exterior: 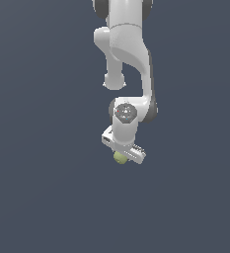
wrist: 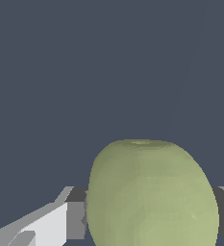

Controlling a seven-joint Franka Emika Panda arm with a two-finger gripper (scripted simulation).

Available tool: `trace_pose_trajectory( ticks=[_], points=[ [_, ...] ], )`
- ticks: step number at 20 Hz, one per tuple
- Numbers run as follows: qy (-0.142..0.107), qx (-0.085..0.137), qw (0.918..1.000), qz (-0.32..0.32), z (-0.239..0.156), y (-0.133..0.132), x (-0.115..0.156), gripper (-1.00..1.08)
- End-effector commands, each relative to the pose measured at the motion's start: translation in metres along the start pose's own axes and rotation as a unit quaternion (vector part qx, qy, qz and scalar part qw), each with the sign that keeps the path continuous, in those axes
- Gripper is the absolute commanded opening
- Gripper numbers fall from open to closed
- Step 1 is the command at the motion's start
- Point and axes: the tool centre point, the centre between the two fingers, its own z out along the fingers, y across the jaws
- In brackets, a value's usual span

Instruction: Pick up the object and move it to a goal position.

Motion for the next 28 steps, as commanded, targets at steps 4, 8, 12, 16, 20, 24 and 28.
trace_pose_trajectory(
  ticks=[4,8,12,16,20,24,28],
  points=[
    [0.000,0.000,1.0000,0.000,0.000,0.000,0.000,-1.00],
    [0.000,0.000,1.0000,0.000,0.000,-0.001,0.002,-1.00],
    [0.000,0.000,1.0000,0.000,-0.003,-0.005,0.006,-1.00],
    [0.000,0.000,1.0000,0.000,-0.007,-0.012,0.015,-1.00],
    [0.000,0.000,1.0000,0.000,-0.012,-0.022,0.027,-1.00],
    [0.000,0.000,1.0000,0.000,-0.019,-0.034,0.042,-1.00],
    [0.000,0.000,1.0000,0.000,-0.026,-0.047,0.056,-1.00]
  ],
)
